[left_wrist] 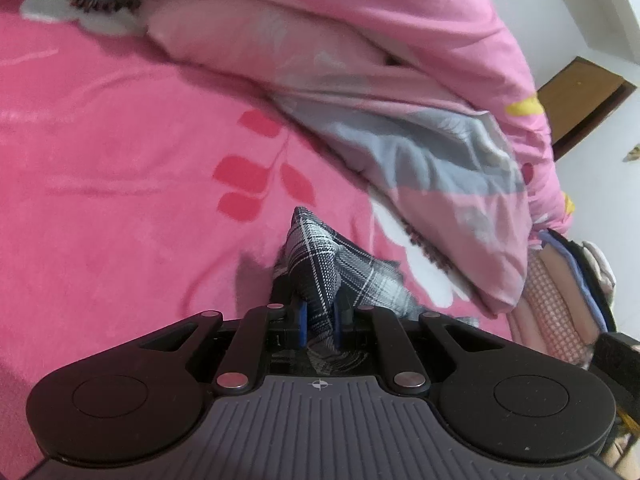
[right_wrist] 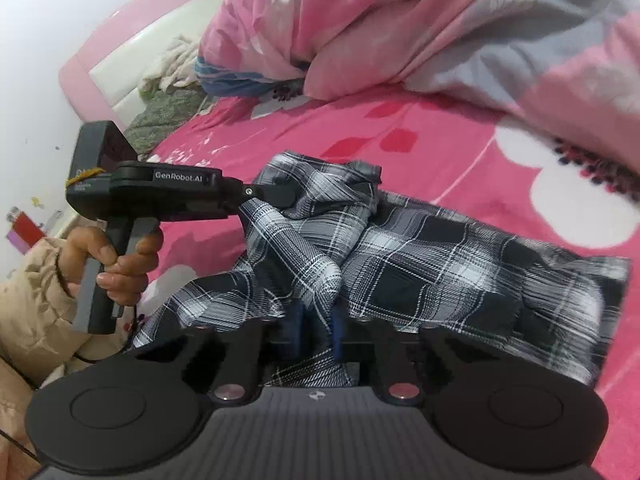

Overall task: Fold clothes
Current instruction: 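Lift the gripped plaid edge with both grippers above the bedspread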

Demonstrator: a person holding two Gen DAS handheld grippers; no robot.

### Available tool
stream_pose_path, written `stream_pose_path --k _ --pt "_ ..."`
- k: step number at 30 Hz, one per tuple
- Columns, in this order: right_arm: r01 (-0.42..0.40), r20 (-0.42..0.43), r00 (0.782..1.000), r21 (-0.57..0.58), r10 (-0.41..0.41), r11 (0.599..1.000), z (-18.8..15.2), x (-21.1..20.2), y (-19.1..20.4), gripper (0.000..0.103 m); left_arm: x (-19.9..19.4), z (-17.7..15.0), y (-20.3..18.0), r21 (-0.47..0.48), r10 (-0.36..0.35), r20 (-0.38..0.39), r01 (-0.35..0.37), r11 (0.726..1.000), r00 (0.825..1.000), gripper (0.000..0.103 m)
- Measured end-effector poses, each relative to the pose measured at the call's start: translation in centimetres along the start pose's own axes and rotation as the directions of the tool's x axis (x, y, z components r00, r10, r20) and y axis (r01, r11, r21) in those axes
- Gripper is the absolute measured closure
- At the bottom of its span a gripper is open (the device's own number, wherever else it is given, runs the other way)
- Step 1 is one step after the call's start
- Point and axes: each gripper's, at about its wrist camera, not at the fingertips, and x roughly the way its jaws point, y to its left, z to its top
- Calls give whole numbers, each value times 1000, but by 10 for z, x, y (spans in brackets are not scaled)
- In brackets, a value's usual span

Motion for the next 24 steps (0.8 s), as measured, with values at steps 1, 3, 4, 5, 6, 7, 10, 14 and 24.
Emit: stream_pose_path --k 1,3,4,5,6,7,10,14,24 --pt "11 18 1000 -1 -11 1000 -2 -7 5 95 -3 1 -6 12 -4 10 3 1000 1000 94" --pt "29 63 998 9 -29 1000 -9 -24 16 95 -7 4 -18 37 -14 28 13 999 1000 94" --pt "33 93 995 21 -35 999 -14 -34 21 95 -9 6 -26 50 -25 36 23 998 999 95" --pt "31 125 992 34 -35 999 -20 -44 26 96 -11 7 -36 65 -35 43 33 997 998 95" --pt "29 156 987 47 -36 998 -26 -54 30 96 -10 7 -47 80 -47 44 44 996 998 95" --pt "27 186 982 62 -38 998 -33 -63 33 96 -8 6 -59 96 -60 37 56 994 998 95" --pt "24 270 961 138 -61 990 -57 -88 38 96 -2 5 -94 145 -96 17 93 985 995 95" --pt "-6 381 919 285 -107 959 -99 -117 31 96 11 -4 -142 221 -136 -26 138 965 990 96" --pt "-161 498 841 602 -210 782 -186 -116 -12 96 93 -55 -201 407 -46 -198 125 905 979 91"
